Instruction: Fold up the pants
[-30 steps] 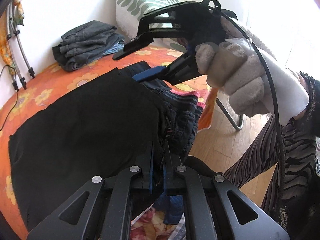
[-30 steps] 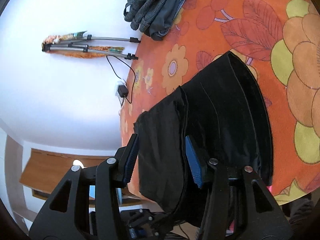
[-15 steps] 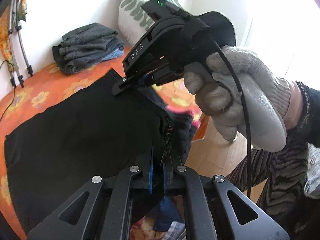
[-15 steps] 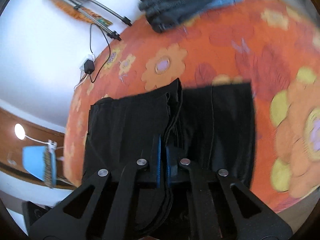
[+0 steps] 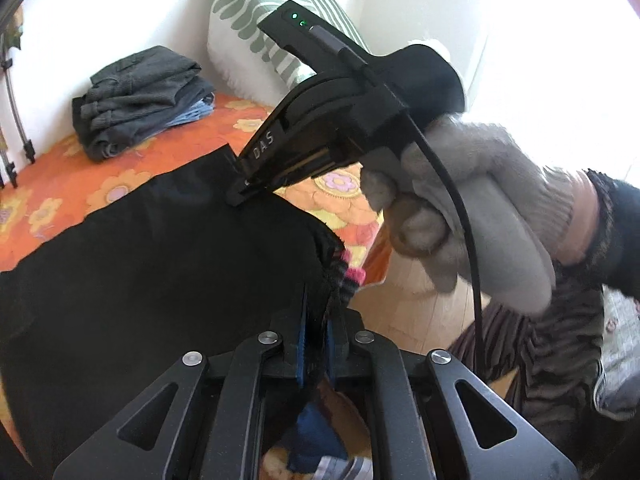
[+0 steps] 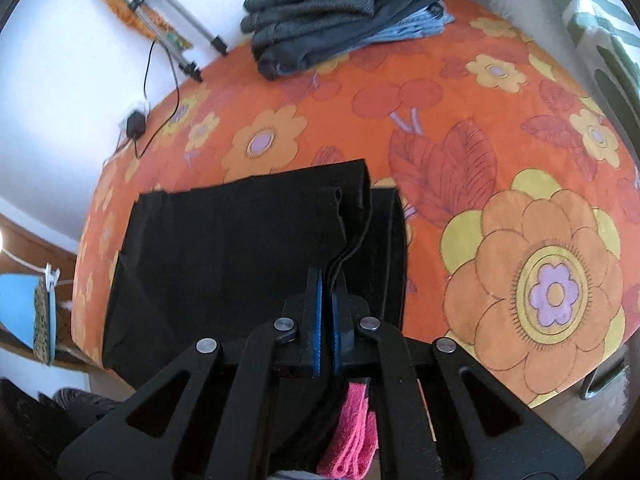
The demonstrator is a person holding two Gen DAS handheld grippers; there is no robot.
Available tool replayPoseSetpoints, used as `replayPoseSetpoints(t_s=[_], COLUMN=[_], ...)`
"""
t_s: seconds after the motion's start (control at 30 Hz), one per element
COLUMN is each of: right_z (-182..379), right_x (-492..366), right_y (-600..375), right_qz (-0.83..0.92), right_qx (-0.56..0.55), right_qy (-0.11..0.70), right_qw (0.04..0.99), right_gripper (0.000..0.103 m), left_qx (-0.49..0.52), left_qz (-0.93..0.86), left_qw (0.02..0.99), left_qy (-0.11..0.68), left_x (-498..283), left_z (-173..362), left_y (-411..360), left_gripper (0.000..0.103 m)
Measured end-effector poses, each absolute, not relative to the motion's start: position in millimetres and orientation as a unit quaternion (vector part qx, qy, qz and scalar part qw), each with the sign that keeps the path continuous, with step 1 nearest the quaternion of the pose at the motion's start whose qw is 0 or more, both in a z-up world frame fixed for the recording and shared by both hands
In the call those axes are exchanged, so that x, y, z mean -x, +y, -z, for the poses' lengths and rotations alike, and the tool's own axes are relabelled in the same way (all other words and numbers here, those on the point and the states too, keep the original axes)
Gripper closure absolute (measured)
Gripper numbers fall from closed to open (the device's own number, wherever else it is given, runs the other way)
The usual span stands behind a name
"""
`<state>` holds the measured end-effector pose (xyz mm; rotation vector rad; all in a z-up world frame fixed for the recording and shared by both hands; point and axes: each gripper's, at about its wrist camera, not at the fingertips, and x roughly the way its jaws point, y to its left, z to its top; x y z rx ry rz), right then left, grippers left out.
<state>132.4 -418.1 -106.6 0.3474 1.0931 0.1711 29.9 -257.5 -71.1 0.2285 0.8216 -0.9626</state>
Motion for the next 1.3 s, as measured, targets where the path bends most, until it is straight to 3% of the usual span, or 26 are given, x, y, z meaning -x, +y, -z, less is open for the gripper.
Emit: replayPoseSetpoints(t_s=[0.07,0.17,0.53,1.07,1.13,1.17,1.3], right_z=[104.5,91.2,27.6,92.9,93.1,93.5,97.3], right_x=[-133.2,-128.4,-132.3,-228.3,-245.4,-253.6,-282.2], right_y=[-415.8,-418.1,-352.4,-155.4,-145.7,-141.6,-125.1], right_qz=[-0.078,-0.067,-0.141,-0.246,-0.25,-0.252,-0.263], right_qx=[-0.157,-0.14,-0.049,0.046,0.052,0.052,0.072], right_qy=[0.522,0.51,0.423,0.484,0.492,0.495,0.512], right_qw=[0.835,0.846,0.894,0.839,0.833,0.83,0.815], right_gripper=[0.092,0.073,0.073,0.073,0.065,0.055,0.053], left_qx=[-0.118,-0.12,-0.081,-0.07,-0.068,-0.068,-0.056], left_qz=[0.441,0.424,0.248,0.267,0.27,0.271,0.278], left_qw=[0.801,0.809,0.875,0.846,0.846,0.846,0.845], left_qy=[0.387,0.389,0.407,0.456,0.455,0.454,0.453], left_x=[-22.2,-13.5,-44.4,-40.6,-38.8,-38.3,-39.0], left_z=[66.0,57.6,64.0,106.6,106.5,106.4,106.6], left_y=[-243.9,-211.5,-71.1,-59.2,-59.2,-59.2,-55.4], left_gripper=[0.076,0.073,0.073,0.076,0.076,0.076,0.076])
